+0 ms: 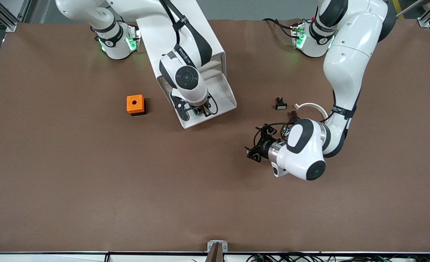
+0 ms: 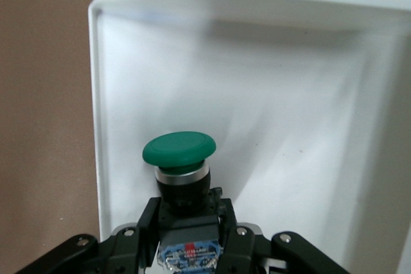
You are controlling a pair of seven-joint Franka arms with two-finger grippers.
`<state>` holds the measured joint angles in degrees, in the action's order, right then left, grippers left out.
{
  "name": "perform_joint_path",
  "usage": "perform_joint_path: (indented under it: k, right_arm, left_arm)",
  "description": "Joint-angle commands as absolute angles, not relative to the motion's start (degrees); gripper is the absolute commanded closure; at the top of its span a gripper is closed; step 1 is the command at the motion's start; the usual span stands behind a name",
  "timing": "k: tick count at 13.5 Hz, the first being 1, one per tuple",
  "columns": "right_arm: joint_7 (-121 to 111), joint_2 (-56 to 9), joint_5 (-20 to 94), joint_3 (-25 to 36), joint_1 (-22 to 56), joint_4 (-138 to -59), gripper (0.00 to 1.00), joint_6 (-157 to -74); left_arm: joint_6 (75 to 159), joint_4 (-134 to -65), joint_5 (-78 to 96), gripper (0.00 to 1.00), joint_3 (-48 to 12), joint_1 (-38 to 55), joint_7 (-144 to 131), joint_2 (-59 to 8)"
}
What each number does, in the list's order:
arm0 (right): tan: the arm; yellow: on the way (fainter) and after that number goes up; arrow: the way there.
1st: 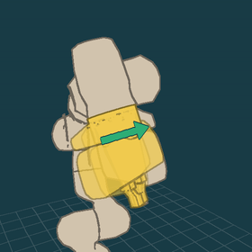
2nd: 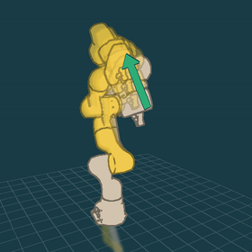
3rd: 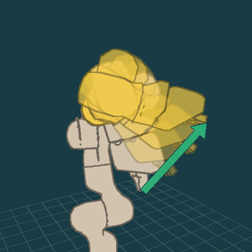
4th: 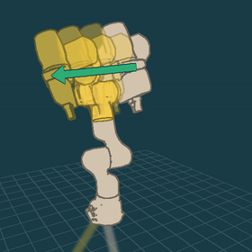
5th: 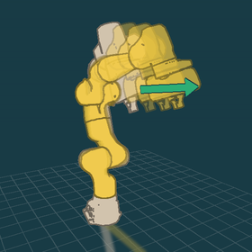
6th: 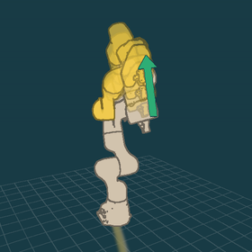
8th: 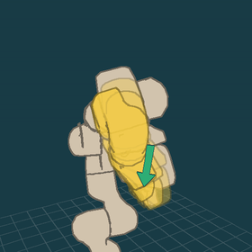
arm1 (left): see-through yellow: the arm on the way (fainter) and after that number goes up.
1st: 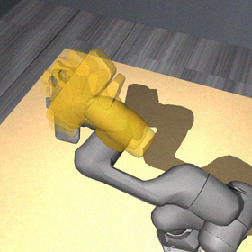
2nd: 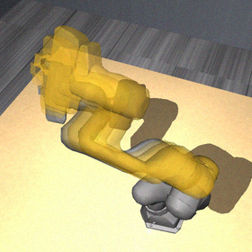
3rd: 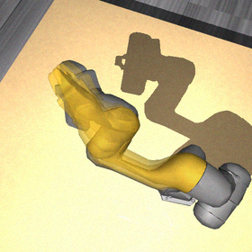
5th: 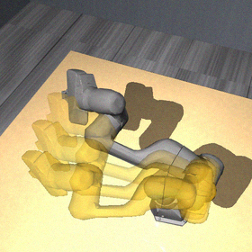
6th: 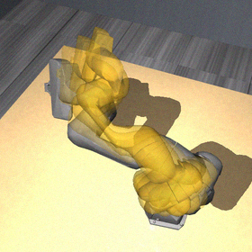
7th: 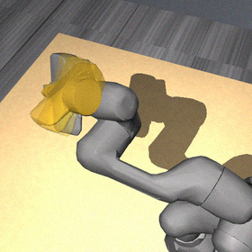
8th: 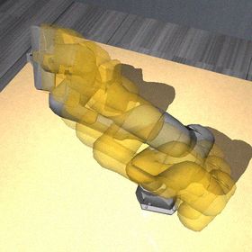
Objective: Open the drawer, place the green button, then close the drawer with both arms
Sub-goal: 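Lower the green button into the open drawer and open the right gripper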
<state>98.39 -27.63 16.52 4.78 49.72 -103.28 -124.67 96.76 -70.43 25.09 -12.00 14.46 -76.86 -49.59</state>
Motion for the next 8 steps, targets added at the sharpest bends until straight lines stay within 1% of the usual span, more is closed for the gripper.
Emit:
perform_joint_path:
  k: [1, 2, 3, 6, 8]
  right_arm:
    - [99.0, -27.7, 17.7, 5.2, 50.5, -103.7, 0.73, -125.5]
    - [99.0, -27.7, 17.7, 5.2, 50.4, -103.7, 0.43, -125.0]
    - [99.1, -27.6, 17.7, 5.2, 50.0, -103.7, 0.00, -124.7]
    - [99.1, -26.8, 17.6, 5.4, 49.8, -101.8, 0.00, -120.1]
    - [98.9, -25.1, 17.6, 5.8, 48.2, -97.8, 0.00, -113.6]
  left_arm:
    - [96.4, -71.5, 22.7, 0.00, -12.8, 14.9, -71.4, -47.7]
    - [96.4, -71.4, 22.7, 0.00, -13.1, 15.0, -68.9, -47.7]
    - [96.5, -71.4, 22.6, 0.00, -13.0, 15.1, -66.8, -47.7]
    - [96.8, -71.4, 22.5, 0.00, -12.9, 15.0, -64.3, -47.6]
    - [96.9, -71.4, 22.5, 0.00, -12.8, 15.1, -60.9, -47.6]
